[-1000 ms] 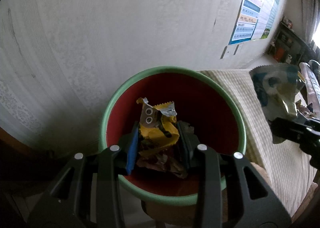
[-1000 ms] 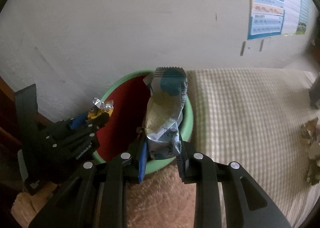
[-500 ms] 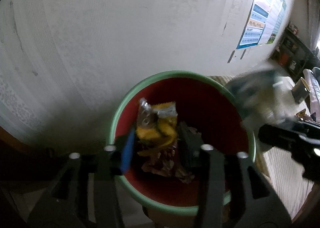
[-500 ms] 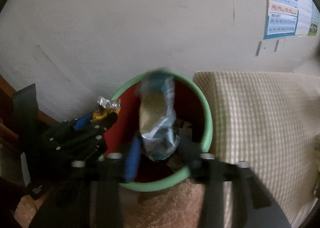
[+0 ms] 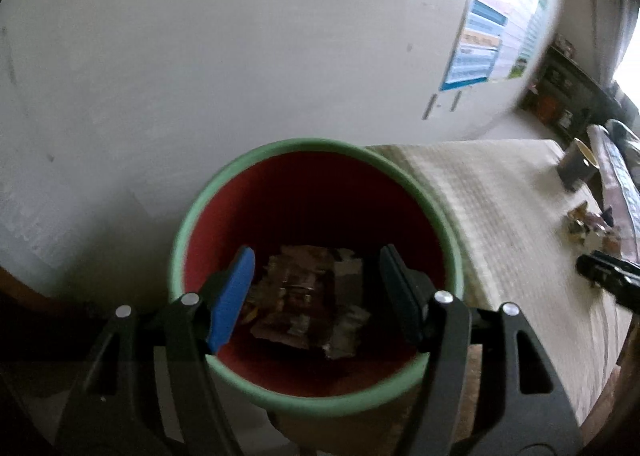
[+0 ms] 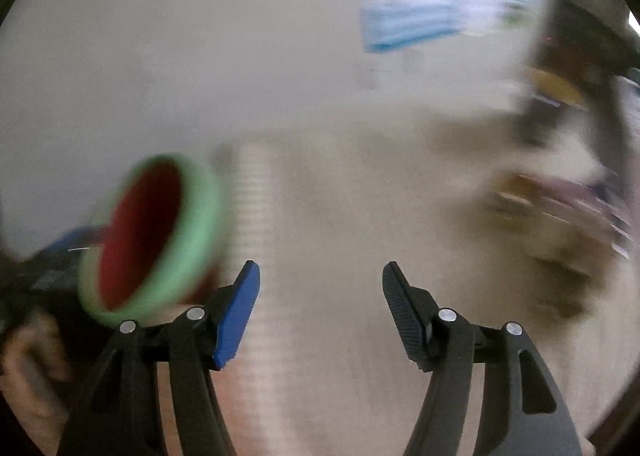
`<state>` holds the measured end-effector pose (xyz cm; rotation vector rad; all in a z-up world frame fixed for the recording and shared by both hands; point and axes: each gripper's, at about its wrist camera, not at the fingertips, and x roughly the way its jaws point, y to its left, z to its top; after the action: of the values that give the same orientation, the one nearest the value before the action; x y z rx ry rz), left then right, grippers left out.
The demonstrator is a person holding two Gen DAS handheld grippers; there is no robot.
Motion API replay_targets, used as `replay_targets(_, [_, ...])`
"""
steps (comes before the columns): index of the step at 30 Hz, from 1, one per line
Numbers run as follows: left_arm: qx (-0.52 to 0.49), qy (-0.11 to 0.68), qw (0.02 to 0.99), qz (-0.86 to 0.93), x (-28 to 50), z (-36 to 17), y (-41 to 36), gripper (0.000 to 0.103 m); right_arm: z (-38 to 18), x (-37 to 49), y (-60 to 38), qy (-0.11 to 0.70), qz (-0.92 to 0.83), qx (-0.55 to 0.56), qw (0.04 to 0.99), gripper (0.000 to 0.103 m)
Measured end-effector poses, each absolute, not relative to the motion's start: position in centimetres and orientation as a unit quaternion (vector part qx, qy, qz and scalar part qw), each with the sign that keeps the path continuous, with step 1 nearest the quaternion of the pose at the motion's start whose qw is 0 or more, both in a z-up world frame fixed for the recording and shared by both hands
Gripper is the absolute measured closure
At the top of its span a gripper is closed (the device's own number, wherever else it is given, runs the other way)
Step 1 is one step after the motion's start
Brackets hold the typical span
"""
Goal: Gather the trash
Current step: 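Grasp the white-and-pink paper carton with the right gripper while the left grasps the yellow wrapper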
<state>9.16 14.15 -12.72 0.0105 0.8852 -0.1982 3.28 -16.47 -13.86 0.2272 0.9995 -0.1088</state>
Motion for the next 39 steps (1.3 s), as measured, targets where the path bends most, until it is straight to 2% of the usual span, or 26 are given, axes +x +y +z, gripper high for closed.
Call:
replay_targets(3, [0.017,0.426,0.898,-0.111,8.7,-12.3,12.4,0.041,-13.8,0.4,-24.0,0.452,-0.168,0.128,0.867,0.04])
replay_targets(4, [0.02,0.425,0.898,-0.115,8.6,-12.2,11.8,0.041,-13.7,-0.3,-25.7,0.442,-0.195,0.129,0.866,0.036])
replay_targets(5, [0.023,0.425,0.896,-0.123,8.4,-12.0,11.0,0.041,-13.6,-0.8,-27.4,0.433,-0.22,0.127,0.865,0.029])
replay_targets(6, [0.025,0.426,0.895,-0.13,8.2,-11.8,10.3,0.041,-13.5,-1.3,-29.6,0.424,-0.246,0.124,0.863,0.028])
replay_targets(9, [0.023,0.432,0.889,-0.154,7.7,-11.4,8.2,0.041,-14.5,-0.6,-33.4,0.441,-0.254,0.115,0.853,0.022])
replay_targets(12, [0.034,0.434,0.884,-0.172,6.9,-11.1,6.0,0.041,-16.2,0.6,-35.1,0.469,-0.235,0.104,0.845,0.023])
replay_targets(13, [0.04,0.434,0.882,-0.177,6.6,-10.9,5.4,0.041,-16.8,0.8,-35.3,0.478,-0.226,0.101,0.843,0.026])
replay_targets(14, [0.048,0.433,0.881,-0.184,6.2,-10.7,4.5,0.041,-17.4,0.7,-35.4,0.488,-0.212,0.104,0.84,0.048])
replay_targets(15, [0.056,0.432,0.88,-0.19,6.0,-10.5,3.7,0.041,-17.9,0.6,-35.6,0.498,-0.2,0.115,0.836,0.06])
replay_targets(16, [0.062,0.431,0.879,-0.195,5.7,-10.4,3.1,0.041,-18.0,0.3,-35.5,0.5,-0.191,0.124,0.836,0.062])
replay_targets(17, [0.068,0.429,0.878,-0.2,5.4,-10.3,2.5,0.041,-17.9,-0.4,-35.2,0.494,-0.18,0.134,0.84,0.068])
replay_targets(19, [0.081,0.429,0.873,-0.217,5.2,-10.1,0.5,0.041,-17.6,-1.5,-34.6,0.487,-0.166,0.14,0.846,0.09])
replay_targets(27, [0.1,0.436,0.842,-0.303,5.8,-10.6,-9.8,0.041,-16.2,-9.6,-31.1,0.424,-0.127,0.238,0.865,0.09])
replay_targets(39, [0.135,0.466,0.805,-0.341,8.7,-14.9,-25.0,0.041,-17.0,-12.9,-31.4,0.403,-0.14,0.272,0.863,0.089])
